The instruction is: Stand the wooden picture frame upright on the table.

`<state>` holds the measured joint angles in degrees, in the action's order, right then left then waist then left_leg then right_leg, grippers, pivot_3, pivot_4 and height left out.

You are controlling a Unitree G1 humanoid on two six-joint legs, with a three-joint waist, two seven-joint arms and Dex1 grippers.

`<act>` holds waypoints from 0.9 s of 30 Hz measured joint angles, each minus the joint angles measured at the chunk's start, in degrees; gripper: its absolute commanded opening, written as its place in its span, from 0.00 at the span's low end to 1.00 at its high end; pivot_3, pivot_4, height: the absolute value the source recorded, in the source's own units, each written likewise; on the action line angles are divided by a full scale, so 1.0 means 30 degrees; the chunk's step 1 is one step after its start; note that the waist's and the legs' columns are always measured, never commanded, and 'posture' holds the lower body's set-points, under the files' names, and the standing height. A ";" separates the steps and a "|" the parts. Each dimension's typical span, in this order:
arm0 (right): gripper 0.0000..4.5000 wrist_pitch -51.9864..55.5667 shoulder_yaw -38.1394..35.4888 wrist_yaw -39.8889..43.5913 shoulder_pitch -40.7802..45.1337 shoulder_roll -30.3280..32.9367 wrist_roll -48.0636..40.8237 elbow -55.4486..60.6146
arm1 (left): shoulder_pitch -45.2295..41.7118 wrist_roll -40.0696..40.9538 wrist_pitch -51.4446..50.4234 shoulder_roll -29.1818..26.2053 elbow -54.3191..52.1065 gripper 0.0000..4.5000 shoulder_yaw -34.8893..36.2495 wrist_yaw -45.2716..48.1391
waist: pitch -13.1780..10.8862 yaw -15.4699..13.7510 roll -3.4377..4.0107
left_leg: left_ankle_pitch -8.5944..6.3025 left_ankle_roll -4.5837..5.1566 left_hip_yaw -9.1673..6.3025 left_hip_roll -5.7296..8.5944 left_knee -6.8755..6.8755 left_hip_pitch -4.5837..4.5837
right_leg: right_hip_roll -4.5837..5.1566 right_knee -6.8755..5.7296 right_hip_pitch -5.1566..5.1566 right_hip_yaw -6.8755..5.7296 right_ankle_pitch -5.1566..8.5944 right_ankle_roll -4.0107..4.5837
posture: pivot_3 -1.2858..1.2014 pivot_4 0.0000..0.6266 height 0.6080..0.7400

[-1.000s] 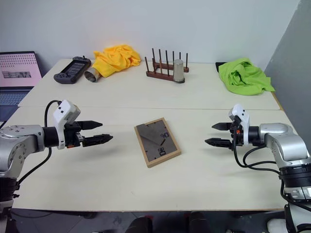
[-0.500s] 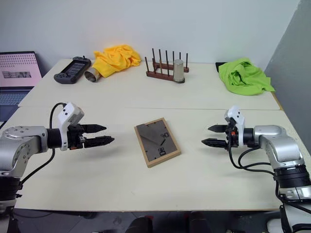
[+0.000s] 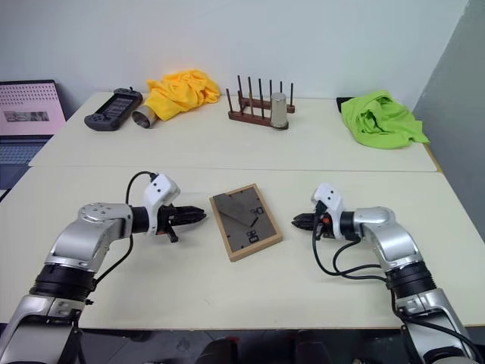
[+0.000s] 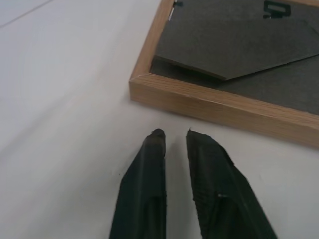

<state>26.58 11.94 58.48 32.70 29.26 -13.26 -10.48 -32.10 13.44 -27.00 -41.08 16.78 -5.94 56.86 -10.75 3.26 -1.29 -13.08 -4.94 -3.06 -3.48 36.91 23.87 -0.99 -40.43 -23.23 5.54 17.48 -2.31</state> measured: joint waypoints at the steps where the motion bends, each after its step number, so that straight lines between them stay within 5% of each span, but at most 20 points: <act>1: 0.00 -0.0024 0.0170 -0.0051 -0.0022 -0.0208 0.0201 0.0005 | -0.0219 -0.0201 0.0281 0.0186 0.0464 0.00 -0.0125 0.0001 | 0.0000 0.0003 0.0000 | 0.0000 0.0000 -0.0002 -0.0001 0.0000 0.0000 | -0.0001 -0.0001 0.0000 -0.0002 0.0000 0.0000 | 0.52 0.24 1.00; 19: 0.00 0.1372 0.1680 0.0927 -0.1336 -0.0865 -0.0436 0.3649 | -0.2300 -0.1768 0.1981 0.2517 0.3258 0.00 -0.0888 0.0630 | 0.0001 0.0004 -0.0001 | 0.0001 0.0000 -0.0018 0.0008 0.0014 -0.0005 | 0.0000 -0.0041 0.0000 -0.0007 0.0001 -0.0001 | 0.52 0.24 1.00; 24: 0.00 0.0828 0.1633 0.0223 -0.1278 -0.0467 0.0424 0.2696 | -0.2020 -0.1834 0.0863 0.1440 0.2510 0.00 -0.0946 0.1654 | 0.0000 0.0100 -0.0001 | 0.0001 0.0000 -0.0016 0.0001 0.0009 -0.0010 | -0.0008 -0.0044 -0.0002 -0.0004 0.0002 0.0000 | 0.52 0.24 1.00; 27: 0.00 0.0373 0.1180 -0.0766 -0.1097 -0.0419 0.1016 0.1554 | -0.1382 -0.0882 -0.0983 -0.0038 0.1683 0.11 -0.0252 0.3011 | 0.0000 0.0158 0.0000 | 0.0001 0.0001 -0.0016 0.0001 0.0011 -0.0022 | -0.0009 -0.0081 -0.0006 -0.0005 0.0011 0.0013 | 0.52 0.24 1.00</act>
<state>27.70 15.48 56.18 29.40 28.00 -10.21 -5.82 -36.25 10.80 -29.95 -41.19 21.83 -6.70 65.89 -10.75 3.73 -1.30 -13.08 -4.94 -3.10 -3.48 36.95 23.81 -1.02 -40.67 -23.25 5.53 17.51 -2.27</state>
